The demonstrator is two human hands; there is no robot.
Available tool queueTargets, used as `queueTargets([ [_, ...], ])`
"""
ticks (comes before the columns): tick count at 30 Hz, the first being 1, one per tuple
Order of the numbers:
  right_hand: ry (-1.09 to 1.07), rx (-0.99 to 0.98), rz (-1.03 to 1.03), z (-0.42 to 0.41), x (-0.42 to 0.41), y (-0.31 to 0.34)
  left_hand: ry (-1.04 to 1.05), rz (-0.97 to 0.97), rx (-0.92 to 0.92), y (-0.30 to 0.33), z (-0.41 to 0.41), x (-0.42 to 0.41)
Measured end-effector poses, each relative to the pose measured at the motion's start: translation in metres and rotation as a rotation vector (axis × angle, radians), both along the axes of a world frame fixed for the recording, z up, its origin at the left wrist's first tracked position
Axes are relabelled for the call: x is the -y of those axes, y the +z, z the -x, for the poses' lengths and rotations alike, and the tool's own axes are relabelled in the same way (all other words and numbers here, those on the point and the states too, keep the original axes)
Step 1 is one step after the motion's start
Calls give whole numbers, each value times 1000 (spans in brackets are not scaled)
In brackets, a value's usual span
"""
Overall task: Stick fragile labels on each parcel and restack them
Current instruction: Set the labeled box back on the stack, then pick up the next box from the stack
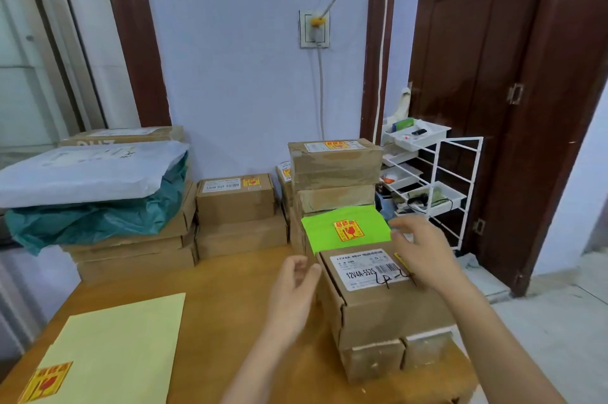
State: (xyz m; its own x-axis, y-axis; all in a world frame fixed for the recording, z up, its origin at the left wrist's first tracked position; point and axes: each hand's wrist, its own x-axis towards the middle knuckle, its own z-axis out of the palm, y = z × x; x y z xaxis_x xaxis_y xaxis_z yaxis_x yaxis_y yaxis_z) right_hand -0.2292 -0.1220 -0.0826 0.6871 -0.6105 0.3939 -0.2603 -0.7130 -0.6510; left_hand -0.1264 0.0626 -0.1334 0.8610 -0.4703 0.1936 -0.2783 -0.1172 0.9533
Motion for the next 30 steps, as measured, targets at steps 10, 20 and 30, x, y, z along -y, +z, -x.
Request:
queueTargets([
  [10,-149,-160,-192,40,50,-32,23,35,-50,-21,27,15],
  [20,-129,-10,-506,42,42,-56,-3,162,-229,-25,38,16],
  [30,-129,40,-595,41,37,-52,70,155,-248,-27,40,18],
])
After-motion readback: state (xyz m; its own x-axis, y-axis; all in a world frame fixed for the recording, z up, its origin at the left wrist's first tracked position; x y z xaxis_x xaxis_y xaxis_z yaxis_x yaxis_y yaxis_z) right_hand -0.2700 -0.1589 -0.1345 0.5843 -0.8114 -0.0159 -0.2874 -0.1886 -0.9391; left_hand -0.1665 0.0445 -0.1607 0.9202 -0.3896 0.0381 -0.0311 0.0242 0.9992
